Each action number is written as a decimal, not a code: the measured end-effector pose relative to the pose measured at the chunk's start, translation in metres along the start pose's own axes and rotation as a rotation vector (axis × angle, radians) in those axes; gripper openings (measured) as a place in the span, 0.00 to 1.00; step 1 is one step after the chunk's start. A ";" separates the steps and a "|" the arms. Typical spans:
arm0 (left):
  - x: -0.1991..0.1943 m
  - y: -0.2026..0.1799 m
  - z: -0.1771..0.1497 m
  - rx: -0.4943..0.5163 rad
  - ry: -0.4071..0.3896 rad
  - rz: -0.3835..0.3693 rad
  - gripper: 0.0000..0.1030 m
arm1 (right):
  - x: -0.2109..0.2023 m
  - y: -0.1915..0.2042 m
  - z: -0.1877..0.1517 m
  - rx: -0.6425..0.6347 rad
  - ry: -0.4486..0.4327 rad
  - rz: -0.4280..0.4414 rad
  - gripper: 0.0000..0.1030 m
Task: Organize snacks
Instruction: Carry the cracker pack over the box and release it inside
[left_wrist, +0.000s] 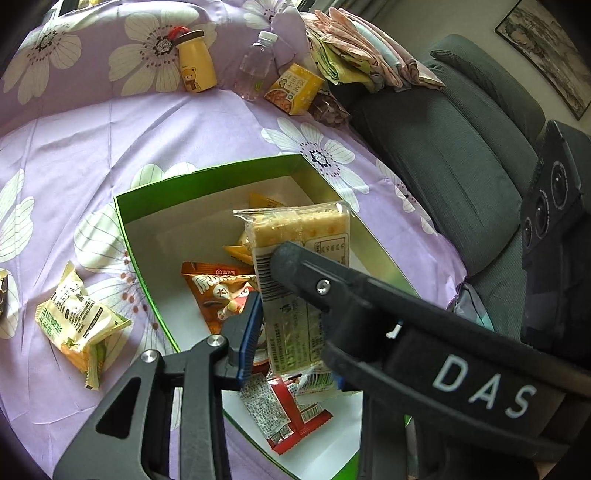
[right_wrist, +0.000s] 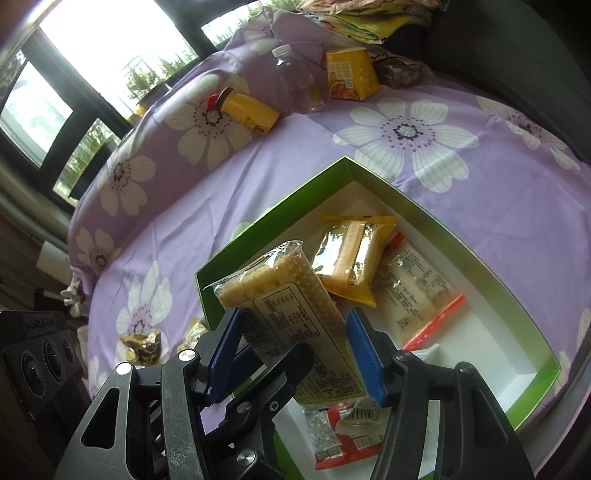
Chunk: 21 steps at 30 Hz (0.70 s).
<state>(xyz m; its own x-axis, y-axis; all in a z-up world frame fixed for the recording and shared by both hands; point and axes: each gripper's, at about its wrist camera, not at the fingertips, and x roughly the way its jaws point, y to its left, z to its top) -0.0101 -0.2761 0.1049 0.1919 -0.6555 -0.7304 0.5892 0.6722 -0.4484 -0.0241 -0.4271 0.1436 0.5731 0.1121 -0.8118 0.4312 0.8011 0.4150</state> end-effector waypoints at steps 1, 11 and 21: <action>0.003 0.000 0.000 -0.003 0.010 0.001 0.30 | 0.002 -0.002 0.001 0.004 0.003 -0.002 0.60; 0.019 0.005 0.000 -0.030 0.051 -0.002 0.30 | 0.019 -0.021 0.002 0.087 0.063 0.003 0.60; 0.010 0.009 -0.001 -0.041 0.036 0.043 0.32 | 0.019 -0.012 -0.001 0.055 0.051 -0.037 0.60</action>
<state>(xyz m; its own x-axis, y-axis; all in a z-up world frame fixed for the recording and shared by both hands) -0.0040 -0.2765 0.0925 0.1874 -0.6135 -0.7672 0.5480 0.7134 -0.4366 -0.0186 -0.4340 0.1231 0.5201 0.1144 -0.8464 0.4895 0.7722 0.4051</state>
